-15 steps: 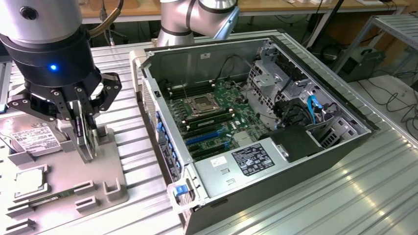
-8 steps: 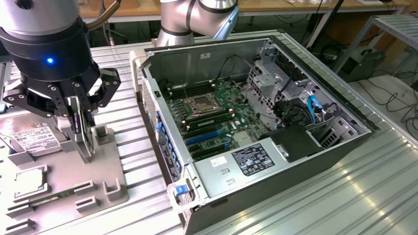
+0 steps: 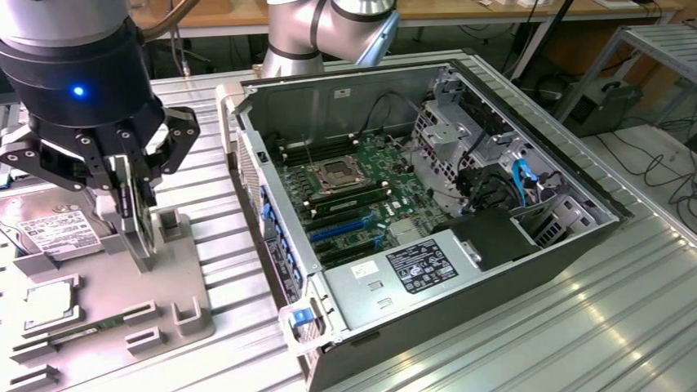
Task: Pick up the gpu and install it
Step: 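Pick up the gpu and move the gpu toward the slot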
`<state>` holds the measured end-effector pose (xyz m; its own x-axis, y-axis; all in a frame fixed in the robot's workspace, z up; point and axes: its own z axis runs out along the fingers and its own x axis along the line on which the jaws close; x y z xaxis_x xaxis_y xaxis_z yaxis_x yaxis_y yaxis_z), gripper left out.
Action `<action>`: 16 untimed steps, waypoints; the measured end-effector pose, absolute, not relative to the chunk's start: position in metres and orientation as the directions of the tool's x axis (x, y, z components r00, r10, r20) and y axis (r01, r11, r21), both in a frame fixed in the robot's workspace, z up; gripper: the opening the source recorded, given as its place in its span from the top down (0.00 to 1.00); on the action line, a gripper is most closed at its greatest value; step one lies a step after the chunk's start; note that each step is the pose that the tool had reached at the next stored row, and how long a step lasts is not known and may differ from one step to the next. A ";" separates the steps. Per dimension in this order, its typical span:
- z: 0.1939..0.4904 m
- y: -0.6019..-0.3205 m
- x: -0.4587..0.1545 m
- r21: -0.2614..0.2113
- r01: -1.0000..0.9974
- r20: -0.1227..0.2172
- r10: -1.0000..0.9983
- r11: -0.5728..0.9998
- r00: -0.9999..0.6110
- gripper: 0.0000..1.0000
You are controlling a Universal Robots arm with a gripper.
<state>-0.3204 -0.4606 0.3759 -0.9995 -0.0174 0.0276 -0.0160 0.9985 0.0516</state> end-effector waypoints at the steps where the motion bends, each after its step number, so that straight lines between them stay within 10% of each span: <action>1: 0.377 -0.461 -0.320 0.052 -0.016 0.028 -0.017 0.999 -0.999 0.72; 16: 0.393 -0.461 -0.320 0.052 -0.016 0.032 -0.017 0.999 -0.999 0.72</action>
<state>-0.3198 -0.4607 0.3927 -0.9993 -0.0174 0.0322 -0.0157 0.9985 0.0517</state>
